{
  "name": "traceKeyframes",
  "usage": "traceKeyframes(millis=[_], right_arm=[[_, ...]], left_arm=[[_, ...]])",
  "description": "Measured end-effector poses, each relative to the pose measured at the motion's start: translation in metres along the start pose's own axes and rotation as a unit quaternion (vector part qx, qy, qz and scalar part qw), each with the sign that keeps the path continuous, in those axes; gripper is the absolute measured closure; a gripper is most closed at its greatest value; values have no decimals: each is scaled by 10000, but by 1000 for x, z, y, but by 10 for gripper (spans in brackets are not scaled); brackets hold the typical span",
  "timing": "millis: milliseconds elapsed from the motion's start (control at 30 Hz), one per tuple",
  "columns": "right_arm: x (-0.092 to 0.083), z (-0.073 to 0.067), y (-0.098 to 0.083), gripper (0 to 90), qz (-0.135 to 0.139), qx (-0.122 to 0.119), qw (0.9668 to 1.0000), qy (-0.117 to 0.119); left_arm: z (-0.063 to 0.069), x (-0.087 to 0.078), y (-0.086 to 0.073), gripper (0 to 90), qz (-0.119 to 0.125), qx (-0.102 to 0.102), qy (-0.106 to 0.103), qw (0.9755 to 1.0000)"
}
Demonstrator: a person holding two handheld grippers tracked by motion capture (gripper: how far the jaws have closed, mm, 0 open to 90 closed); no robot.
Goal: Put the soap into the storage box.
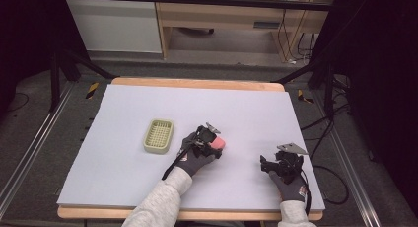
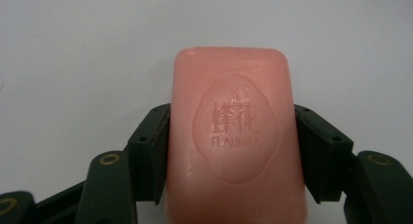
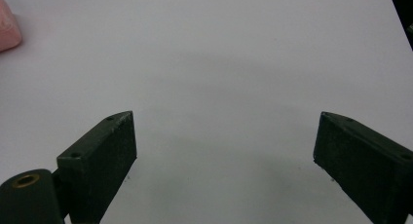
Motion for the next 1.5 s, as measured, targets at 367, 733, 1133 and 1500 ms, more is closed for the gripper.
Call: traceKeyframes(millis=[367,733,1133,1500], right_arm=[[0,1,0,85,3,25,10000,-30],[-1,2,1,86,28,-2,10000,-65],[-2,1,2,85,83,9,10000,-50],[-3,2,2,84,117,33,9999,-80]], left_arm=[[-2,-3,-1,371,-32,55,1,10000],[-5,-25,2,372,82,79,-59,9999],[-19,-53,1,372,240,50,-64,9997],[-38,-76,-8,372,377,-131,-55,9992]])
Point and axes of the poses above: each handheld gripper's, and its own axes: x roughly forward along the jaws, y roughly out of its top, z roughly to its right, the point moved 9 cm from there along x, roughly forward along the jaws, and after that the axes turned 10 degrees about -x, right-handed, at the moved point
